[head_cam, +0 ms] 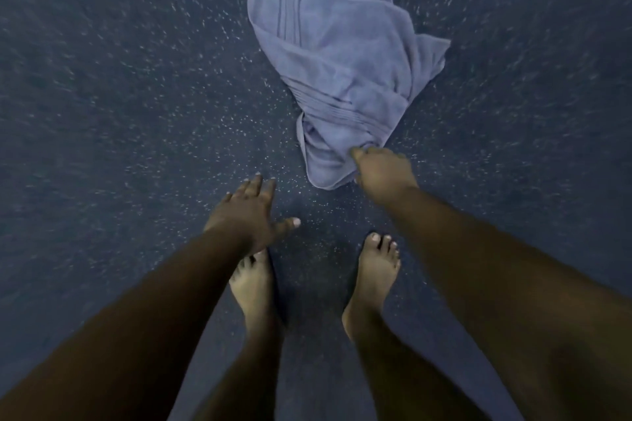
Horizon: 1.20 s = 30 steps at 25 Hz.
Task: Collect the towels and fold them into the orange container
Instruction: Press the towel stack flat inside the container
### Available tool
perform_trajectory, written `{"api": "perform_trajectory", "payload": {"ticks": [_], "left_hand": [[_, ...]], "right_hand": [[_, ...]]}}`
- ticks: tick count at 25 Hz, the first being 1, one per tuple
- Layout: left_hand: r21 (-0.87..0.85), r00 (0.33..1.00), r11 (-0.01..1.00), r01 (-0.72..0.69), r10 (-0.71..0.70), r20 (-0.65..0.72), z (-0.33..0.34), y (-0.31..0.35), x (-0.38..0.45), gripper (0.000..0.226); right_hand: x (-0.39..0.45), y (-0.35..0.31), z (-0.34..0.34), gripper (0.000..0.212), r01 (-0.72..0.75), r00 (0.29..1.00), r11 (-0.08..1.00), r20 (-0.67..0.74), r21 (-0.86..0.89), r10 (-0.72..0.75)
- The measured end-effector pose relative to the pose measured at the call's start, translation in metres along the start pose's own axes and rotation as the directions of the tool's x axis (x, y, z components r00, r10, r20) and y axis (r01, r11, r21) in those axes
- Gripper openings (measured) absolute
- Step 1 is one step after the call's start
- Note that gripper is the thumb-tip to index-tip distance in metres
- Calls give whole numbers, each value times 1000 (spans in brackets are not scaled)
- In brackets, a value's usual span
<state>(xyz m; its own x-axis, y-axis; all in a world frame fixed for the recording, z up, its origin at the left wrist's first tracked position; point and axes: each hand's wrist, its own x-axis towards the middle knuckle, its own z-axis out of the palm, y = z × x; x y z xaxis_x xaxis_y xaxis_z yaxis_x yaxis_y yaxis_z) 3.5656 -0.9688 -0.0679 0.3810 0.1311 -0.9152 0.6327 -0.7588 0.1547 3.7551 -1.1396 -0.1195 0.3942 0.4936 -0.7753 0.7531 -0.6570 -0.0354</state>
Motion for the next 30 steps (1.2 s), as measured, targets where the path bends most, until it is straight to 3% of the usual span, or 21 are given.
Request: {"api": "perform_trajectory", "payload": {"ticks": [3, 7, 11, 19, 24, 30], "left_hand": [[35, 1000, 999, 7, -7, -3, 6, -8, 15, 101], [85, 1000, 996, -2, 1, 18, -22, 5, -39, 103], [131, 999, 991, -36, 33, 27, -86, 44, -154, 103], [316, 973, 926, -205, 229, -40, -203, 112, -413, 105], [541, 905, 753, -375, 424, 37, -217, 148, -502, 107], [744, 790, 450, -494, 589, 169, -185, 195, -585, 106]], "right_hand": [[15, 2, 11, 32, -14, 1000, 996, -9, -89, 14], [-58, 2, -22, 20, -67, 988, 993, -129, 95, 79], [-184, -8, -98, 28, -153, 977, 860, -53, 487, 204], [-448, -14, -248, 30, -294, 877, 614, -48, 732, 477], [-596, -39, -261, 23, -359, 692, 378, -28, 853, 721], [-740, -85, -210, 24, -374, 424, 82, 92, 924, 901]]}}
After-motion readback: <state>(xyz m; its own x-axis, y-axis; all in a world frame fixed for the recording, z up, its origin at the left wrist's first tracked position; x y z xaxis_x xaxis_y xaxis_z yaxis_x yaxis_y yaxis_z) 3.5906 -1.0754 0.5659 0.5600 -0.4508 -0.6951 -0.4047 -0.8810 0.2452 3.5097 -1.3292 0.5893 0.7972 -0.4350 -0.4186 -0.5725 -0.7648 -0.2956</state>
